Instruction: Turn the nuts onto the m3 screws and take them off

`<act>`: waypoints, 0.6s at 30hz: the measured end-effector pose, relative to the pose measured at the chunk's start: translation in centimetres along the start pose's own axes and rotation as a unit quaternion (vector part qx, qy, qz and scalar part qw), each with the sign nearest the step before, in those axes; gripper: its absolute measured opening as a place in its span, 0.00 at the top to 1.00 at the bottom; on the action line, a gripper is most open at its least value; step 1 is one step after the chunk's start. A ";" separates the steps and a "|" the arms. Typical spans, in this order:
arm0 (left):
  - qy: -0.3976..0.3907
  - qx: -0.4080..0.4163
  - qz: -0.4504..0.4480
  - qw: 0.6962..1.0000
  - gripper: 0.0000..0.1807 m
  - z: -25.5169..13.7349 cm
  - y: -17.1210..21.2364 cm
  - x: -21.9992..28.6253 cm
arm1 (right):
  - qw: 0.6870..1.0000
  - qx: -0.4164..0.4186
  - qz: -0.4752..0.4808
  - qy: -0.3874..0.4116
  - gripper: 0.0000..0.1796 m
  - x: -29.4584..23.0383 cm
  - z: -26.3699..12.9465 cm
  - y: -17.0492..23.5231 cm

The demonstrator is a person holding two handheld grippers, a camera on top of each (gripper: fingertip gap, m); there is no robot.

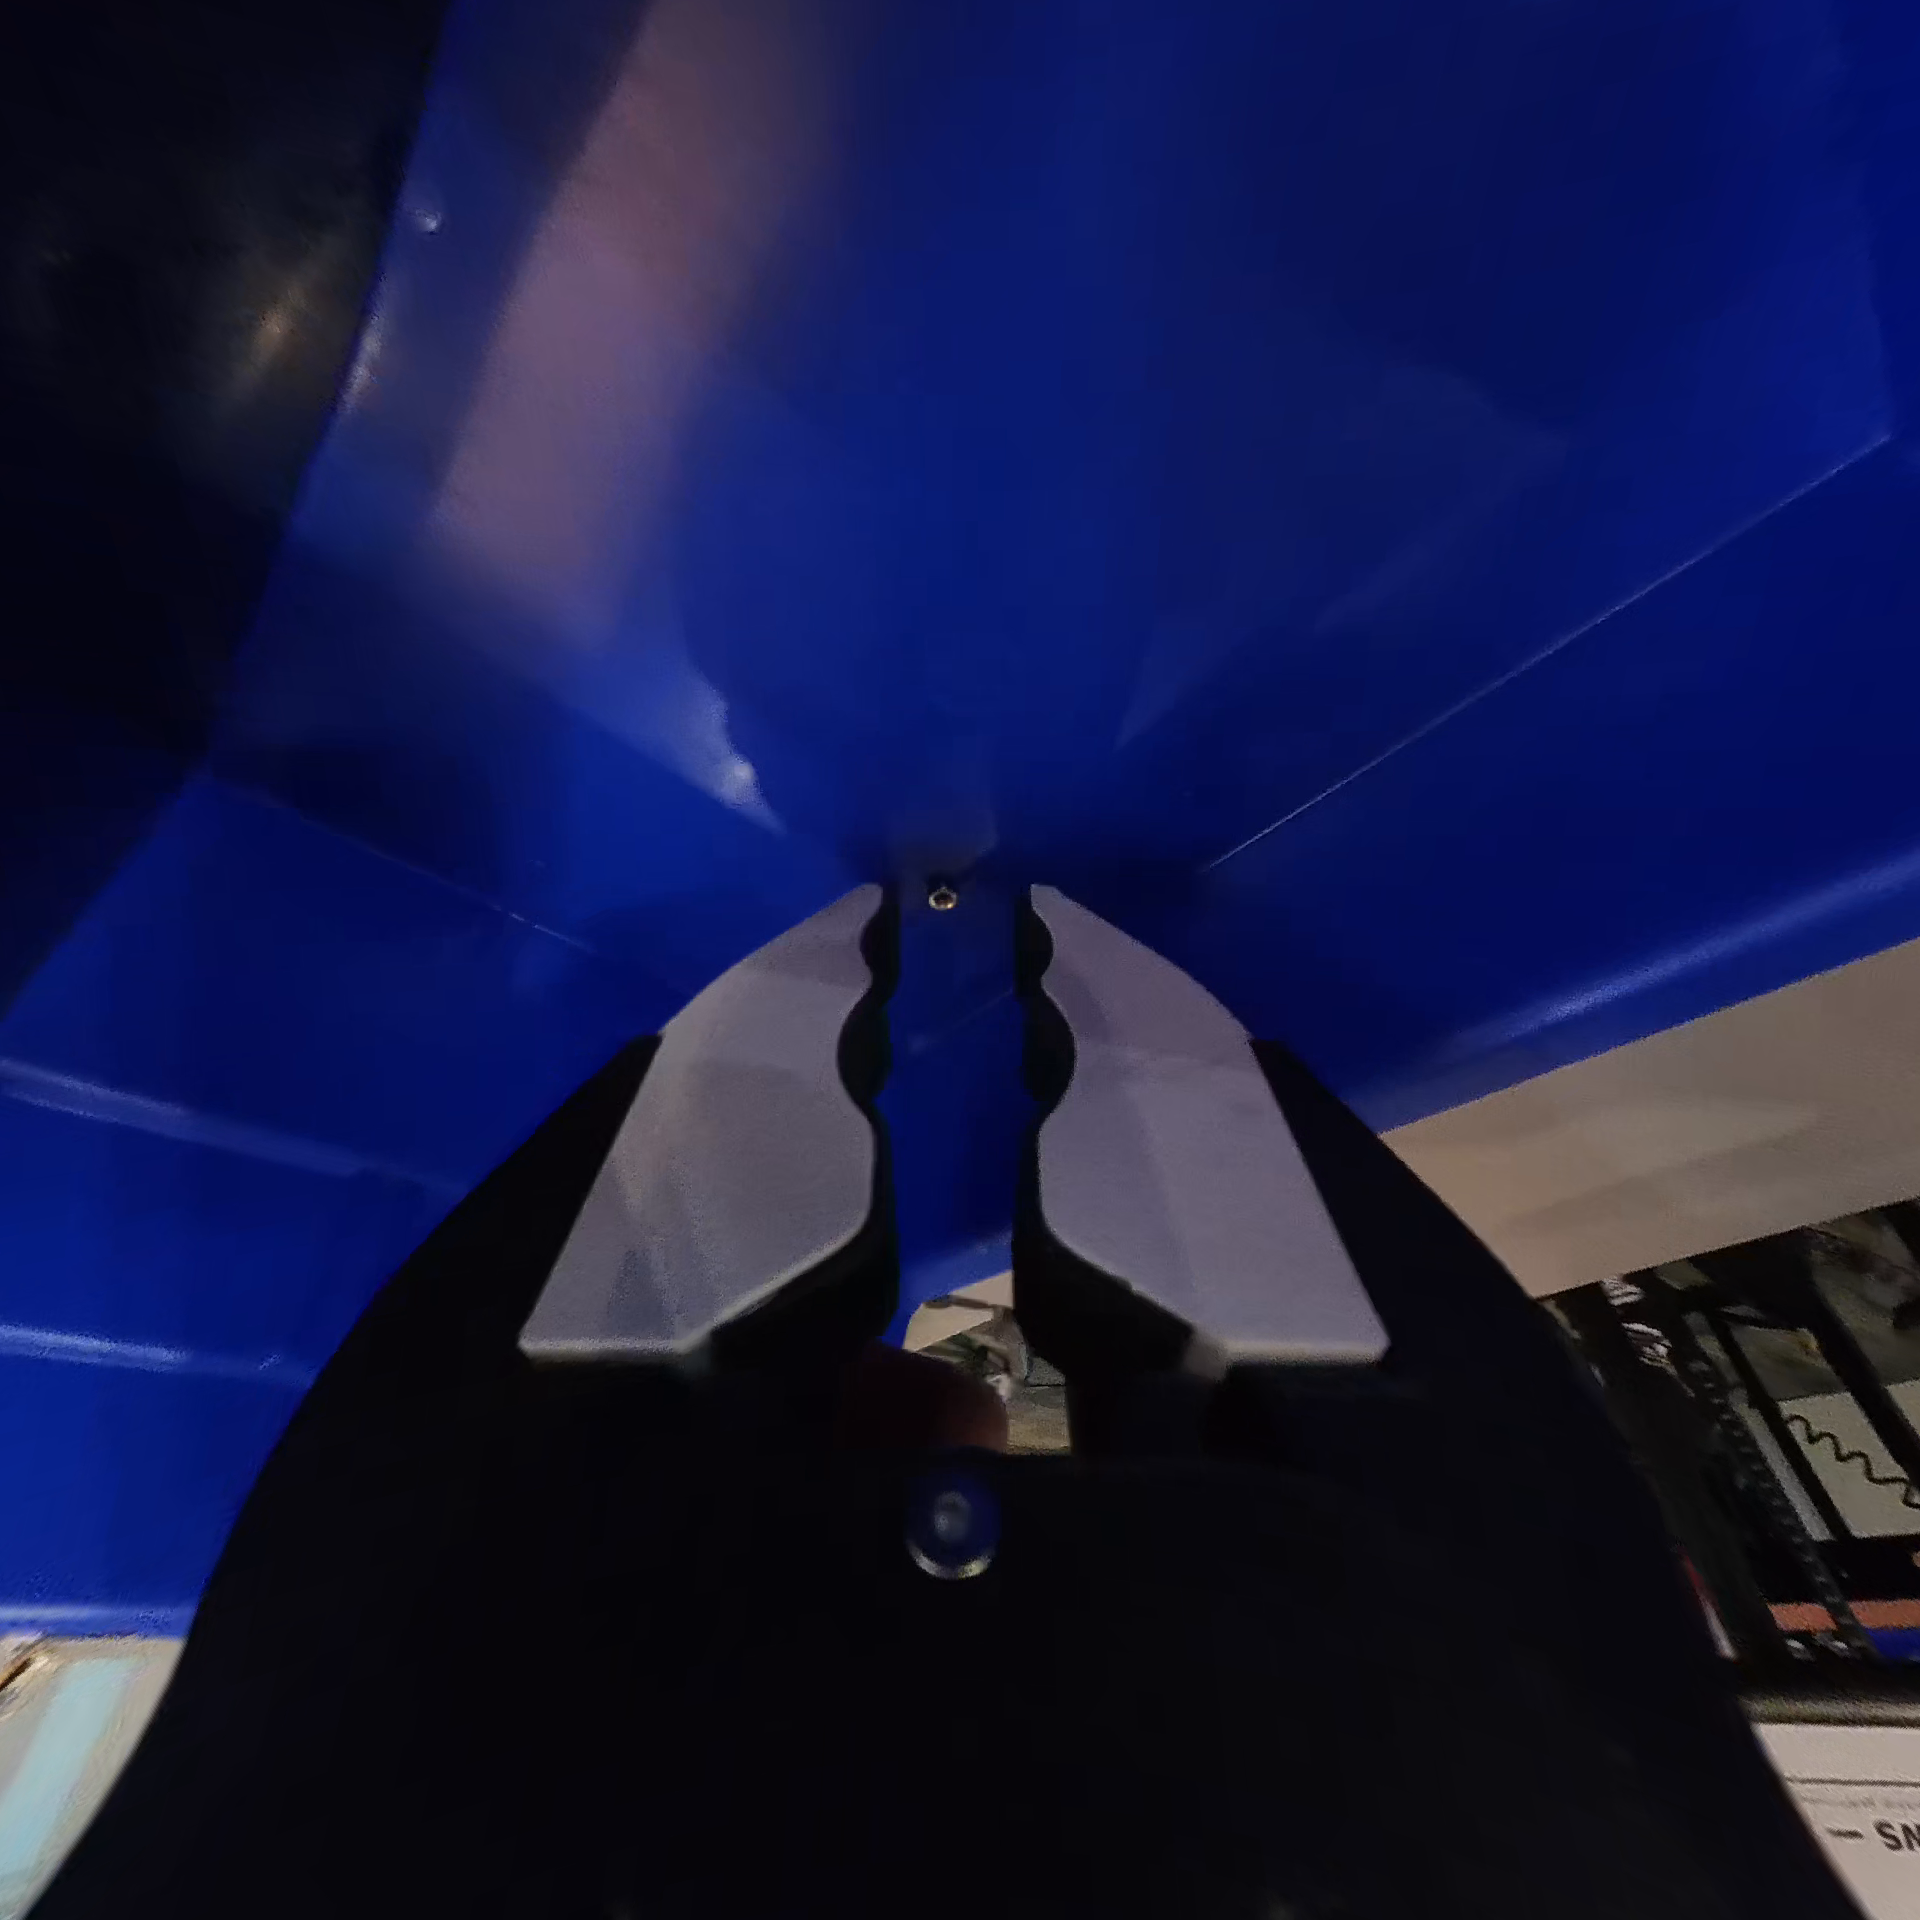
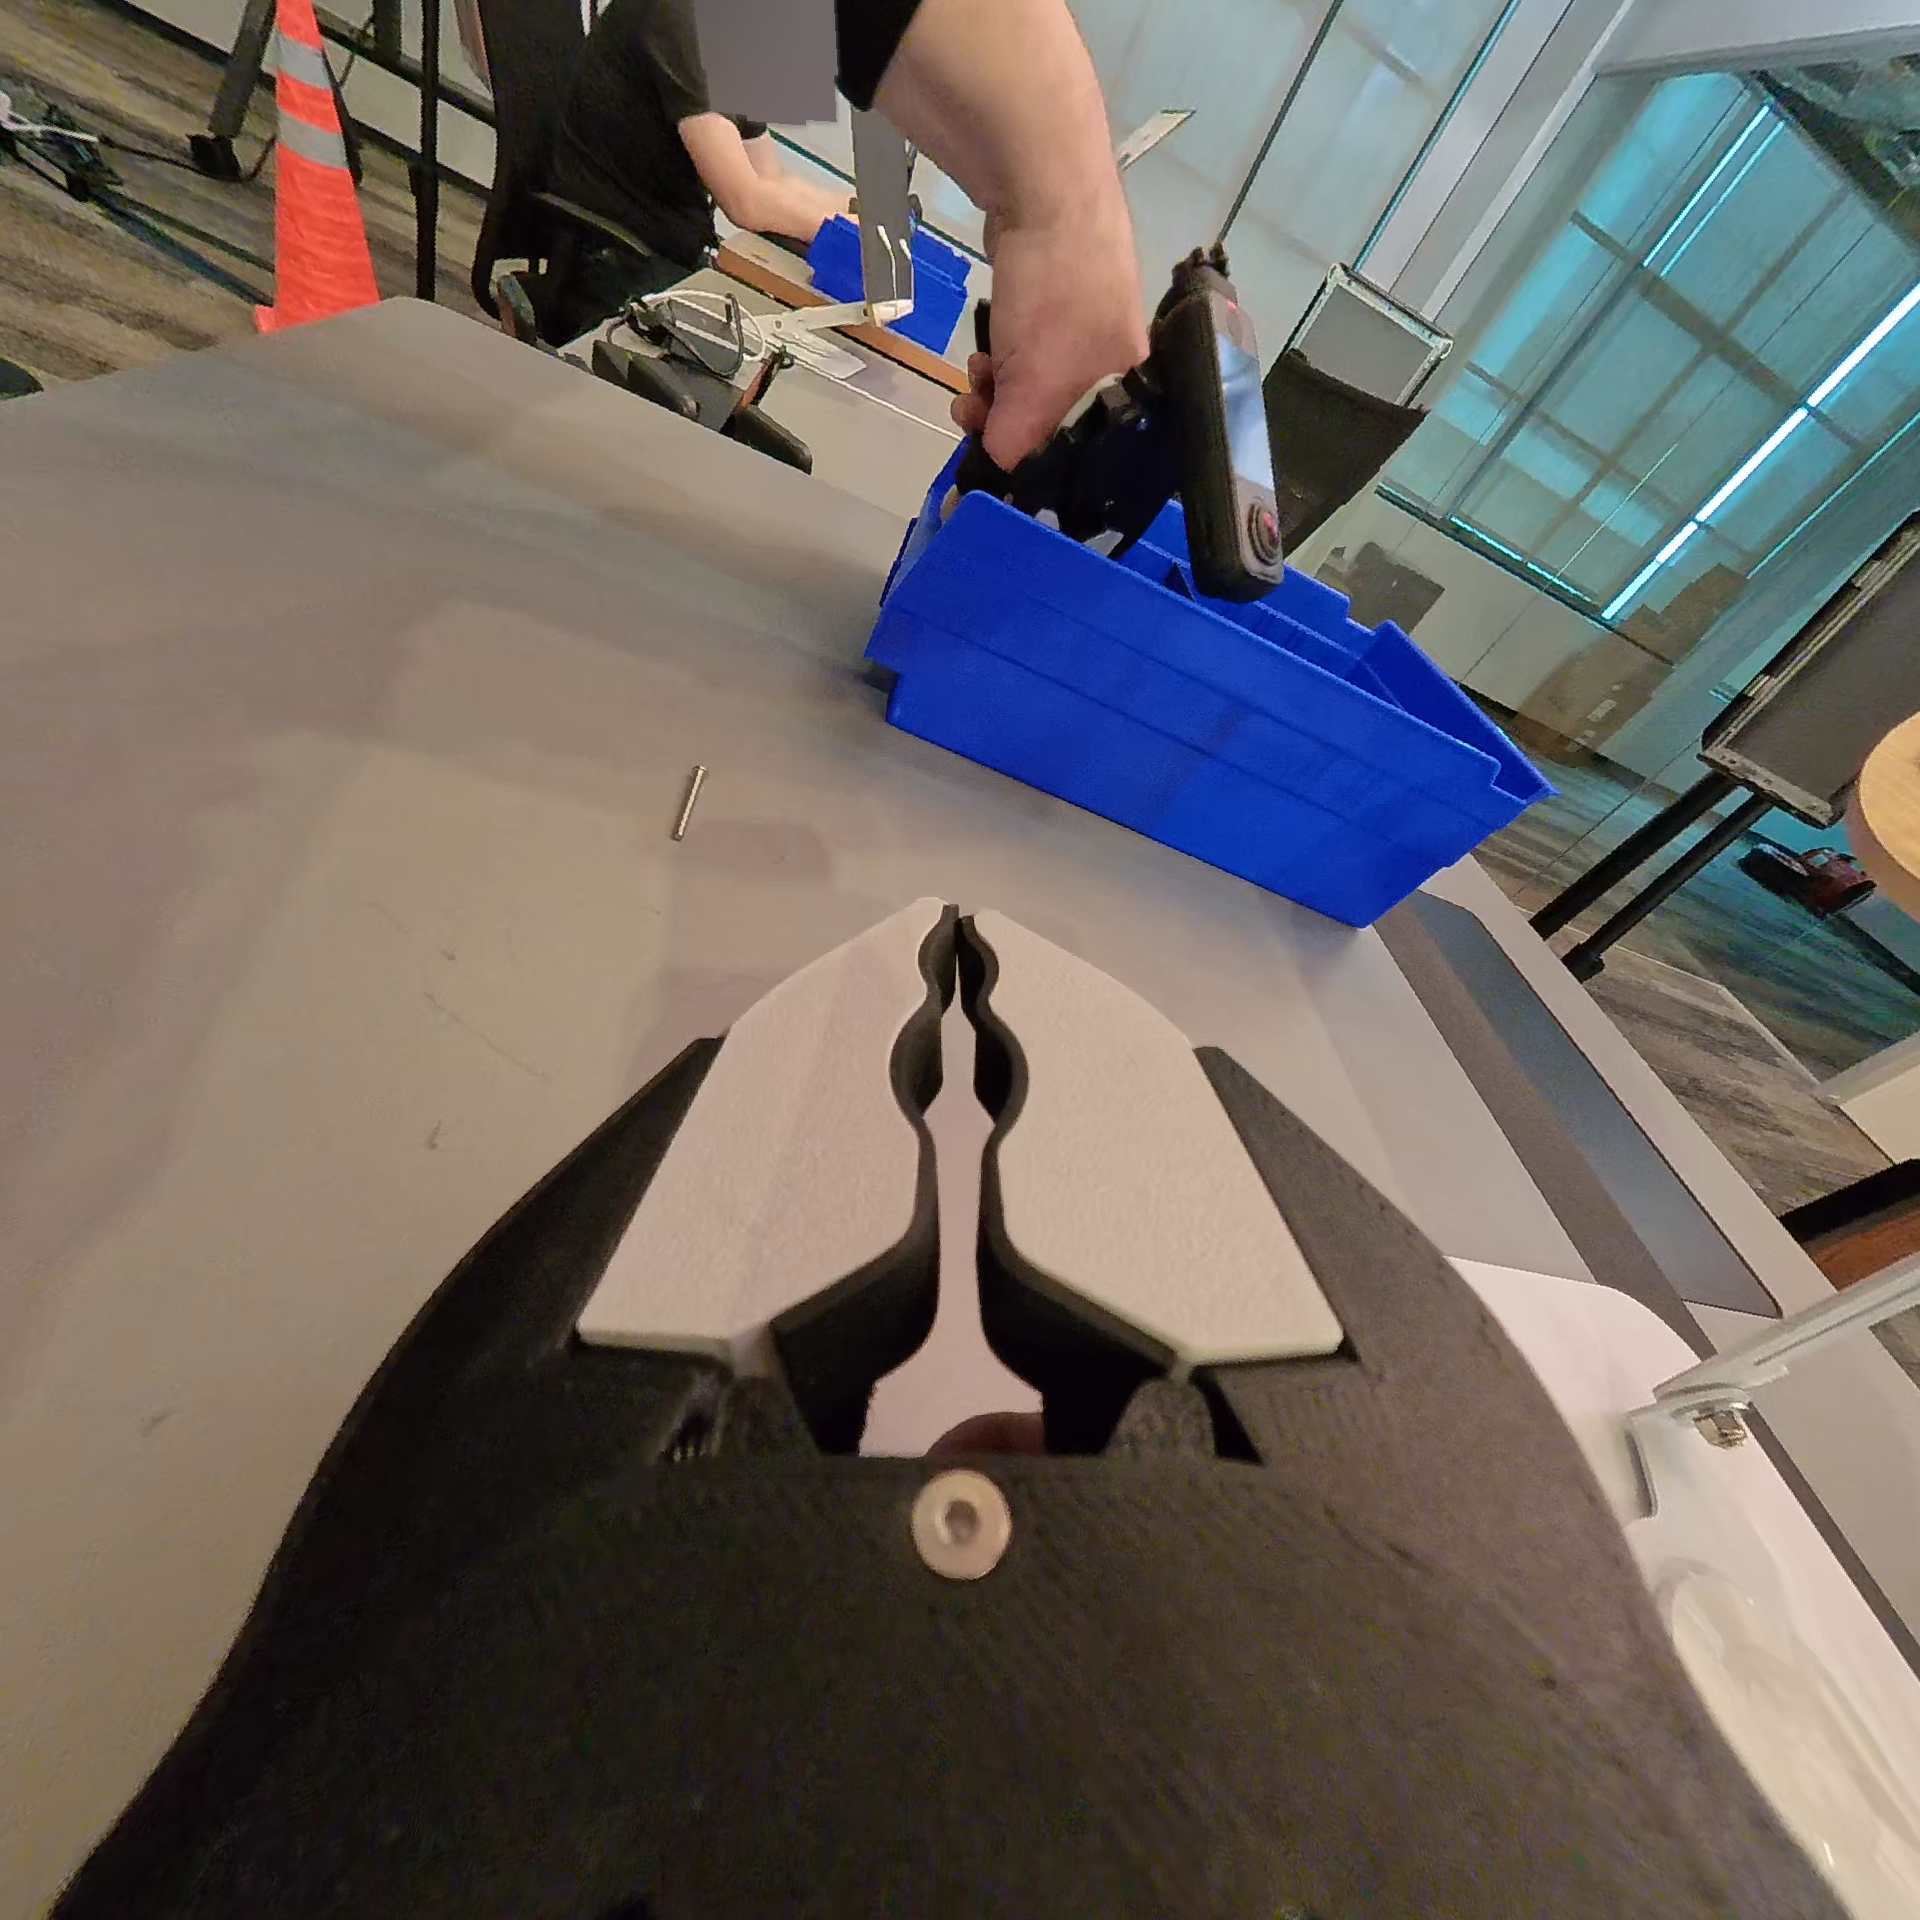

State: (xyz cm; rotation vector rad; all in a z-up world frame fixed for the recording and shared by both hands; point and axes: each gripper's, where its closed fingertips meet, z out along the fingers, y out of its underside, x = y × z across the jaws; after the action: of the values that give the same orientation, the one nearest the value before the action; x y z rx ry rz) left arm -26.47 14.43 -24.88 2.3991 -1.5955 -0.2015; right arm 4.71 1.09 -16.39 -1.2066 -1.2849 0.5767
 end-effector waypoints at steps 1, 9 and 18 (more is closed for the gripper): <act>0.009 0.000 -0.004 1.000 0.89 0.1 0.0 0.1 | 1.000 0.000 0.000 0.000 1.00 0.0 0.0 0.0; 0.000 -0.003 0.000 1.000 0.97 0.2 0.0 -0.7 | 1.000 0.000 0.000 0.000 1.00 0.0 0.0 0.0; -0.015 0.006 0.006 1.000 0.97 0.2 0.1 -0.6 | 1.000 0.000 0.000 -0.001 1.00 0.0 0.0 0.0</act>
State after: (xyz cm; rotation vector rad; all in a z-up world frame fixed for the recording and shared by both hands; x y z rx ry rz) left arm -26.81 14.95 -25.05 2.4065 -1.6283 -0.2258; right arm 4.71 1.08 -16.39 -1.2066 -1.2861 0.5777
